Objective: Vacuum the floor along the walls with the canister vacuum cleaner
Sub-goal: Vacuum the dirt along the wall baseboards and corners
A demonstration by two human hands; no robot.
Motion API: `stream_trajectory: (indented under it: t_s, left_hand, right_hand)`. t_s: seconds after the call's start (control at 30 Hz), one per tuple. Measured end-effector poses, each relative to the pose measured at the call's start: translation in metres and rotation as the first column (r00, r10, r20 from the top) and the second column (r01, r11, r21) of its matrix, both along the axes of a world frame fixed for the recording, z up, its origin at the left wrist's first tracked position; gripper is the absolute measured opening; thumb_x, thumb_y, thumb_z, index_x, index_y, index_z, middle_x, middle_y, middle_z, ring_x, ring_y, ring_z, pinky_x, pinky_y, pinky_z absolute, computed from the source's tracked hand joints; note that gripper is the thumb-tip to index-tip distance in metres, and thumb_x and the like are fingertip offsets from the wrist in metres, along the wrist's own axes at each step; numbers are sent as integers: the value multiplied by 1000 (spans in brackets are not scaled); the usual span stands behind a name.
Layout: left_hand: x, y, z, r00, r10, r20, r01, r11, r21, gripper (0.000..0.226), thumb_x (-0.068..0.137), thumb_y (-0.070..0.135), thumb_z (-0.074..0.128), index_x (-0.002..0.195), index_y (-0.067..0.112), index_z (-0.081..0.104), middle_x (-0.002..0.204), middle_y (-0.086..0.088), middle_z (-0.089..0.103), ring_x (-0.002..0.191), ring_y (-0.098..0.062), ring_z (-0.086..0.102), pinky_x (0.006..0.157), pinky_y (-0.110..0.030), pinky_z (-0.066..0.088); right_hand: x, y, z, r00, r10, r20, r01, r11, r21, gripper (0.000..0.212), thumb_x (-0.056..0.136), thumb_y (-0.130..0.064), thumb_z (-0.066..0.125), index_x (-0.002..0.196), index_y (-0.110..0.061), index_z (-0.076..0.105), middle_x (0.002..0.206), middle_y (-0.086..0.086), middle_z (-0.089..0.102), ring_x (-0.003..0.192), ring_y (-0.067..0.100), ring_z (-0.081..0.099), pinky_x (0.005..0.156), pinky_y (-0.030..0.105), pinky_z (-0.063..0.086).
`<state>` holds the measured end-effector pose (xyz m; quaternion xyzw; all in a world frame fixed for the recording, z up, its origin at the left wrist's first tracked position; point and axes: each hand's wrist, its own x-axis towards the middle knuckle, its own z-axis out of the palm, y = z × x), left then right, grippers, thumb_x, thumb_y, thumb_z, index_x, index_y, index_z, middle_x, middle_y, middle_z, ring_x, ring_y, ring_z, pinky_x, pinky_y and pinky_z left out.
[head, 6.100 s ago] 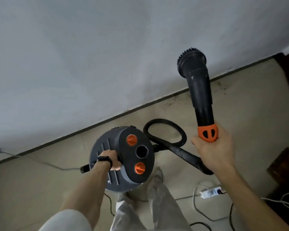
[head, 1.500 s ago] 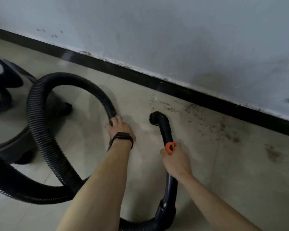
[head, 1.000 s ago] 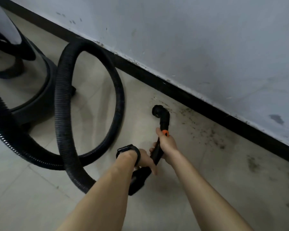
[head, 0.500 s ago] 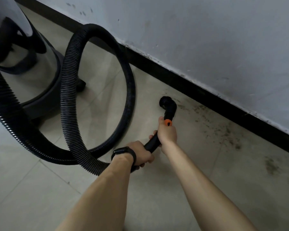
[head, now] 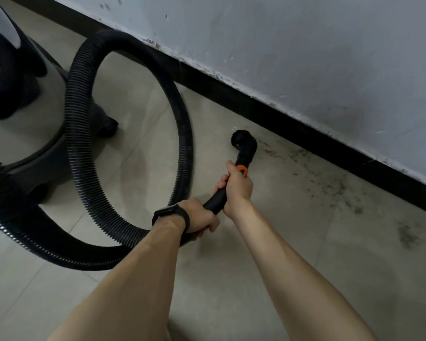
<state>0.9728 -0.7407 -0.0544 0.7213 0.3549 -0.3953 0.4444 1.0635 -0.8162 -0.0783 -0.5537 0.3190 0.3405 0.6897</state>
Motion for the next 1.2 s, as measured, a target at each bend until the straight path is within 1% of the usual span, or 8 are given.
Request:
stream_trajectory:
  t_s: [0.1,0.23,0.4,0.77,0.93,1.03,1.1,1.2]
  left_hand:
    - [4,2,-8,999,10,36,-11,999,44,26,65,33,72,78,10,70,62,-2,72,55,-19,66,72,-38,62]
    - [6,2,-11,987,-71,146,28,960,278,27,73,44,70,88,21,64,74,1,67,67,-17,65,63,-29,56]
    - [7,-2,-8,955,-157,251,28,893,450,23,85,48,58,100,31,58,85,2,61,78,-23,64,70,-34,57]
    - [28,-1,-14,959,-118,259,-17,885,465,22,83,44,56,97,28,61,76,4,60,72,-22,62,68,-33,56]
    - [29,21,-16,963,27,270,-120,934,335,17,75,42,63,78,25,61,71,1,66,64,-19,63,55,-28,49]
    - [29,30,-12,931,220,291,-276,946,169,15,70,31,69,71,17,68,59,-2,70,54,-20,65,55,-27,53]
    - [25,30,-8,932,229,279,-277,950,146,13,71,28,70,70,15,68,54,-1,67,47,-16,61,49,-22,46]
    - [13,28,-5,958,130,257,-189,957,219,12,71,31,70,73,19,68,56,1,68,50,-15,63,48,-20,43]
  right_hand:
    - [7,4,-4,1000,-2,28,3,1000,-28,20,98,-26,69,90,-12,56,52,-4,49,41,12,42,45,26,42]
    - [16,10,-8,998,-14,68,18,997,-69,22,97,-28,70,101,-9,60,53,-3,51,42,12,44,45,26,44]
    - [30,19,-11,994,-38,106,49,993,-103,27,96,-30,70,107,-6,61,54,-3,53,38,12,45,45,27,45]
    - [52,29,-18,988,-9,153,26,993,-111,24,96,-24,69,107,-8,56,55,0,52,40,14,46,43,26,45]
    - [54,57,-9,977,90,193,-64,989,-137,42,93,-26,72,122,-1,54,68,7,58,37,13,51,43,27,48]
    - [56,66,0,977,136,162,-134,991,-28,41,95,-24,73,123,-1,54,76,8,62,44,14,60,53,39,62]
    - [53,64,1,989,105,103,-115,989,95,38,96,-17,71,126,1,54,79,9,64,51,18,65,61,44,65]
    - [41,54,-4,997,40,66,-46,995,92,30,96,-17,70,117,-2,55,68,5,58,43,15,54,49,31,55]
